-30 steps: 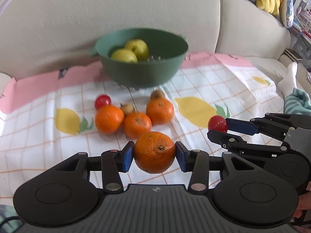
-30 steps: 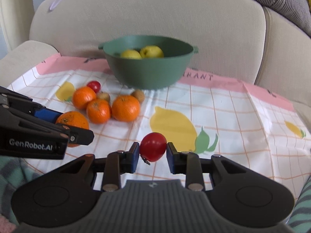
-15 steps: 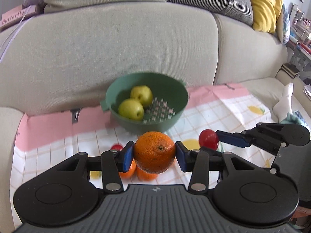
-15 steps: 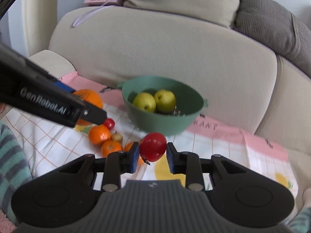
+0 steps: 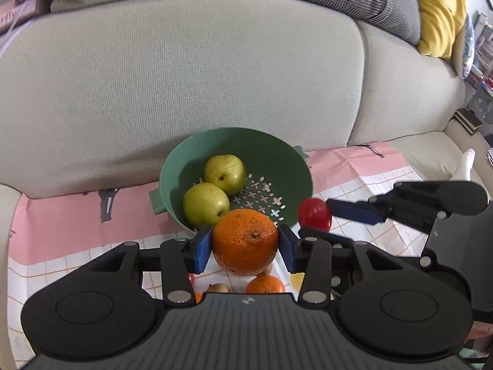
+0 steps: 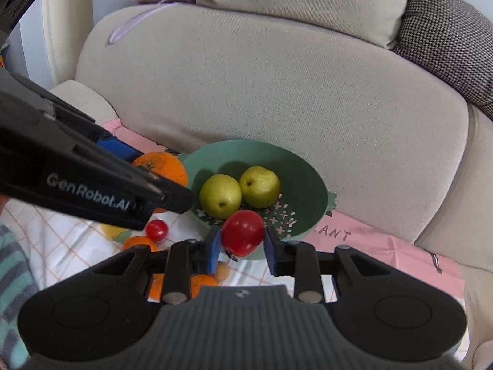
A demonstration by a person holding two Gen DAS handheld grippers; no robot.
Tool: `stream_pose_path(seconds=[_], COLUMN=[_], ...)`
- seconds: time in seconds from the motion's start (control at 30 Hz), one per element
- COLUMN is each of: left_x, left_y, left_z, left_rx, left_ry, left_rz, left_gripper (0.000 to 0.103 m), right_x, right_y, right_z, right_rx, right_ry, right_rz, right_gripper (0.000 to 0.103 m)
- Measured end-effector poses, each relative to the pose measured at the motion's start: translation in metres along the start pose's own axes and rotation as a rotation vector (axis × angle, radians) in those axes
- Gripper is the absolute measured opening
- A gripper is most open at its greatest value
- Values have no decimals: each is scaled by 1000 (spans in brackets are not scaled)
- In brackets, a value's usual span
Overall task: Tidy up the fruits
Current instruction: 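Carry the mandarin and tomato over the colander with both tools, then open both tools to drop mandarin and tomato into the colander, withdraw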
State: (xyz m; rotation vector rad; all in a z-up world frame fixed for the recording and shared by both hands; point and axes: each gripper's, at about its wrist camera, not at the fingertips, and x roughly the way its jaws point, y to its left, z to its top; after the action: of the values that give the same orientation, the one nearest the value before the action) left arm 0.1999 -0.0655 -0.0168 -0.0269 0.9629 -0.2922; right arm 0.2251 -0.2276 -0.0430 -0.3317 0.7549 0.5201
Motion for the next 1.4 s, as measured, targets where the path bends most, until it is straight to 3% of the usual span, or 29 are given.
stream_pose_path(seconds=[0.73, 1.17, 1.4], left_x=[73, 104, 107], left_y=[28, 41, 41], left_z=[28, 34, 35], left_rx=[-71, -149, -150], left_ry=[192, 282, 294], left_rz=[-71, -97, -87], left_gripper=[51, 51, 51], right_x=[106, 135, 137], right_y=[-25, -33, -31], right_z=[20, 24, 24], right_rx=[-97, -58, -65], right_ry=[222, 354, 379], right_rz=[77, 168, 164], right_gripper=[27, 27, 27])
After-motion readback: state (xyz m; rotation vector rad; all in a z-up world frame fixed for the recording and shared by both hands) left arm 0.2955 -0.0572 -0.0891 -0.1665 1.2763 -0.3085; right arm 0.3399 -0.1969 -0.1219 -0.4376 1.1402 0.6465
